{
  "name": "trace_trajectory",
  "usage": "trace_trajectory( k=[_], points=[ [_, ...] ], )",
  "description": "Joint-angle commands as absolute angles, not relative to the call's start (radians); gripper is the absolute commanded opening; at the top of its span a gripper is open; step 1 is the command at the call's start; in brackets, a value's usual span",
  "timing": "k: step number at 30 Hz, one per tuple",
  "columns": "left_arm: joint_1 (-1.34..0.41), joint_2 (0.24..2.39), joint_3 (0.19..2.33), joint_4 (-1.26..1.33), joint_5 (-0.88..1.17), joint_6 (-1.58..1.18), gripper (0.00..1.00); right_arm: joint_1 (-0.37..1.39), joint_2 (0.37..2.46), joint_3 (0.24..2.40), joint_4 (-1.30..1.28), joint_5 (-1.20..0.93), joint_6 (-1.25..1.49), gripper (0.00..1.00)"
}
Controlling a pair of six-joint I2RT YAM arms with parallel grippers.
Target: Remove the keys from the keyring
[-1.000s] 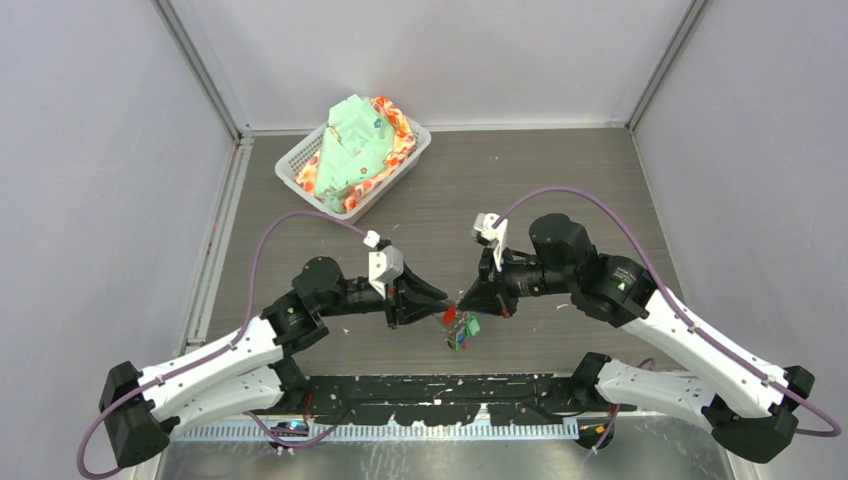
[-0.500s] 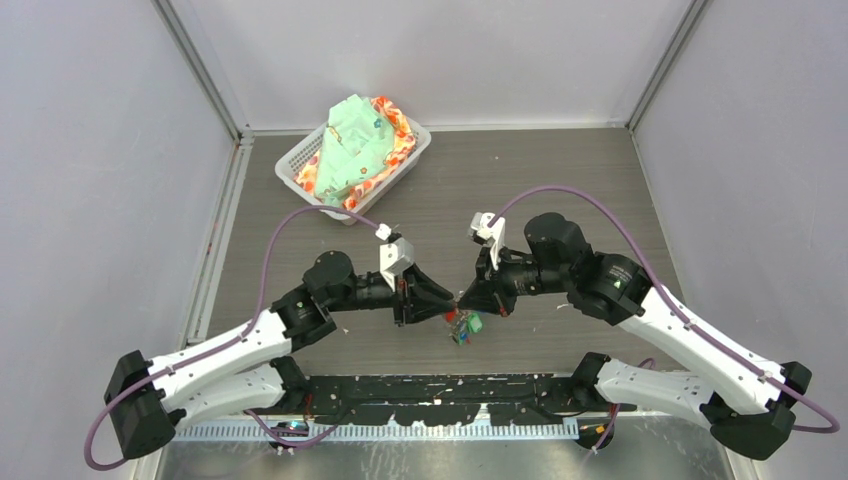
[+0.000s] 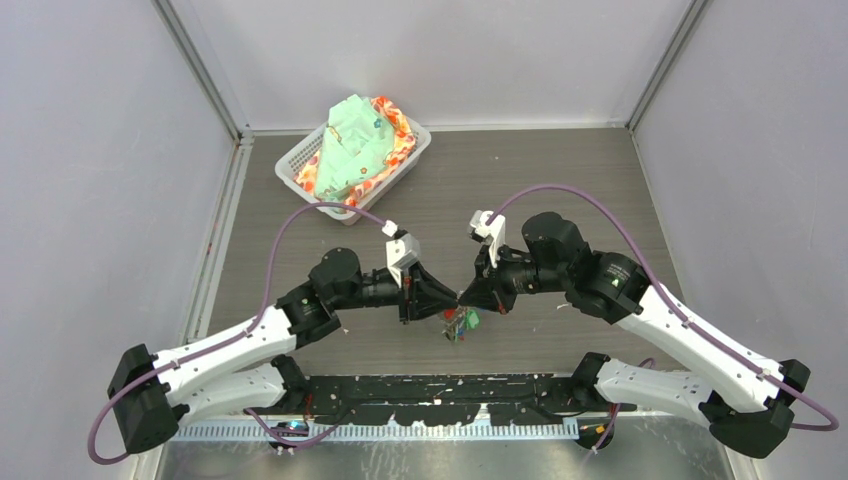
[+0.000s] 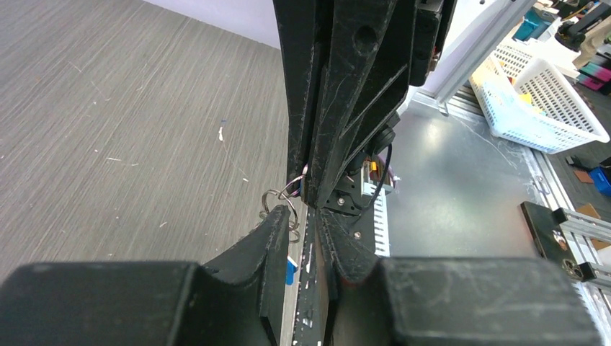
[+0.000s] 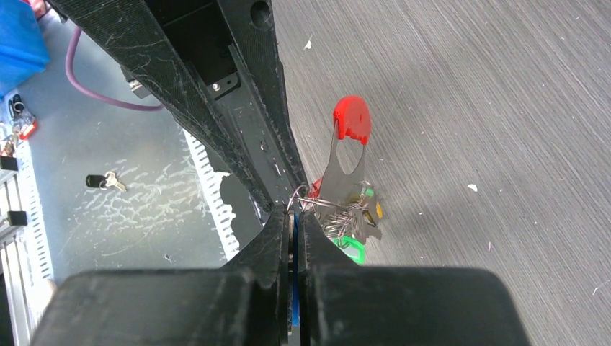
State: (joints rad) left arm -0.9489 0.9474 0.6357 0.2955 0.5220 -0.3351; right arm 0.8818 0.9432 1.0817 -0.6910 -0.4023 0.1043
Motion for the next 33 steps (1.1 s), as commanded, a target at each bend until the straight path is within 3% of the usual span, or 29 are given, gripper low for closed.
trace_trajectory(
  k=[1,19,23,26,33],
  points=[
    [-0.959,0.956,0.672,0.29,0.468,-0.315,0.21,0.892,0.937,1.142,-0.618,-0.42,0.121,0.01],
    [-0.987,0.951,0.657,0.342,0.366,-0.285,0.24,0.893,0.943,1.143,-0.627,-0.388,0.137,0.01],
    [-0.995,0.96,0.657,0.337,0.361,-0.271,0.16,0.893,0.949,1.146,-0.632,-0.38,0.145,0.01],
    [-1.002,0.969,0.658,0.326,0.358,-0.26,0.02,0.894,0.948,1.148,-0.639,-0.365,0.146,0.01],
    [-1.012,0.943,0.582,0.376,0.325,-0.251,0.0,0.893,0.936,1.154,-0.693,-0.288,0.151,0.01]
  ],
)
